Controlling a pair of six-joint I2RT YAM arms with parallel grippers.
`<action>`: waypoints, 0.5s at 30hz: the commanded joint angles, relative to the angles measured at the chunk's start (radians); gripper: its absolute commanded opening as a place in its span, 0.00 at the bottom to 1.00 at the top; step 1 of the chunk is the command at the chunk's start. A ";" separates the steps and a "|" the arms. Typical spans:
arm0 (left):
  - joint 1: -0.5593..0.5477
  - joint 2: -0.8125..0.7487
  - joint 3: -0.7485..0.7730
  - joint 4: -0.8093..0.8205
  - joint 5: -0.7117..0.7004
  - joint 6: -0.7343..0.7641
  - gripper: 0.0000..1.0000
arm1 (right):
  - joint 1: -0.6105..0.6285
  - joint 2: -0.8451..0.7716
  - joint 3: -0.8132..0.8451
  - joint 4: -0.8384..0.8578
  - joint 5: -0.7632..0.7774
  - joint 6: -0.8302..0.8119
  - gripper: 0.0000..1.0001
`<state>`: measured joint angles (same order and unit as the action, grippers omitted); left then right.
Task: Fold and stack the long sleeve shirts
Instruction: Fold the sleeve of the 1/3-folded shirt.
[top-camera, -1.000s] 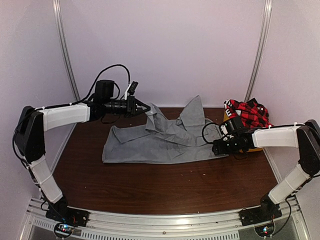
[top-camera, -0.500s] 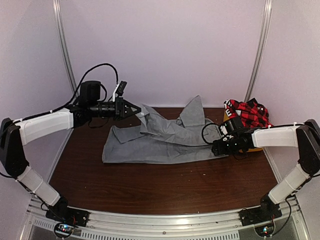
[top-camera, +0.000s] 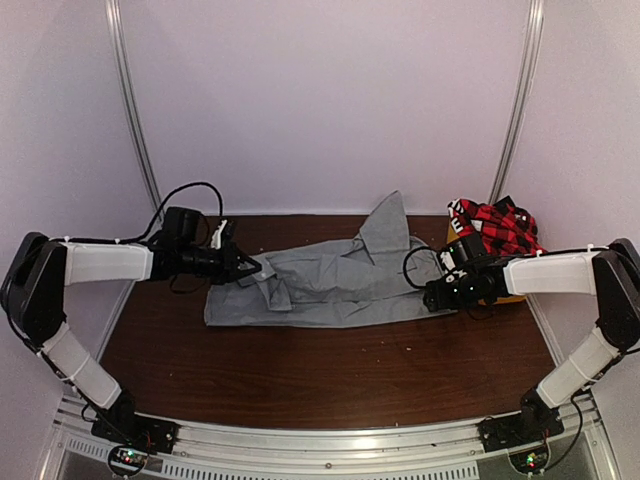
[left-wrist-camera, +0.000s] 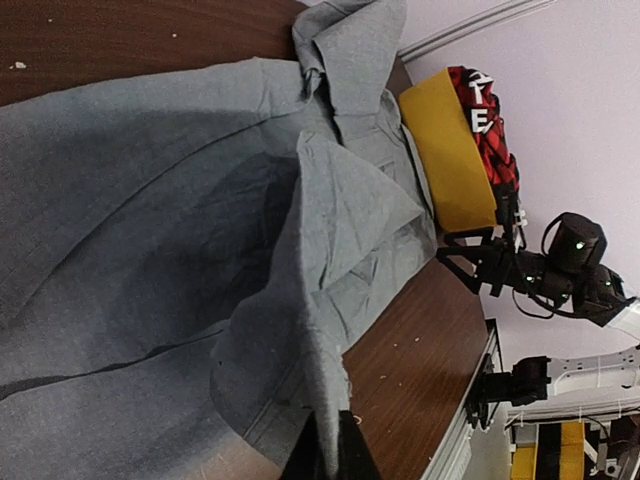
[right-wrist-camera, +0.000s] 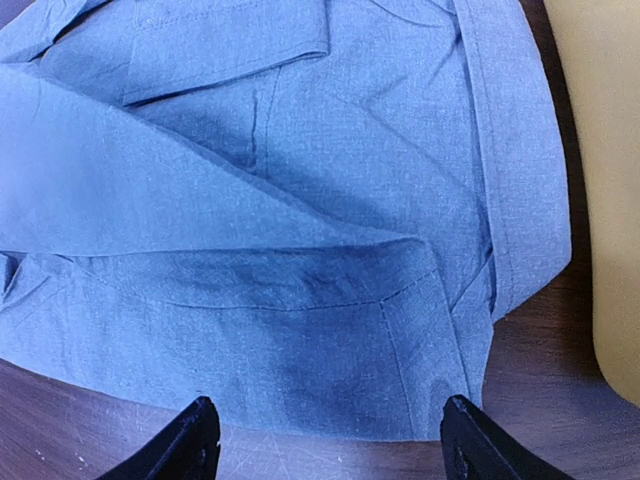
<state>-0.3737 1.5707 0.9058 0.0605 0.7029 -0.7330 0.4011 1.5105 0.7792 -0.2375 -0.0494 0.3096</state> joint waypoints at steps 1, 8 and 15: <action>0.022 0.050 -0.027 0.114 -0.057 0.034 0.13 | -0.007 -0.016 0.005 -0.002 -0.012 -0.012 0.77; 0.023 0.103 -0.063 0.243 -0.164 0.057 0.35 | -0.007 -0.003 0.000 0.009 -0.024 -0.011 0.77; 0.022 0.154 -0.189 0.470 -0.156 -0.020 0.57 | -0.007 0.016 -0.008 0.023 -0.030 -0.011 0.77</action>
<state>-0.3588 1.6794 0.7654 0.3489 0.5568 -0.7177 0.4007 1.5108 0.7788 -0.2348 -0.0738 0.3096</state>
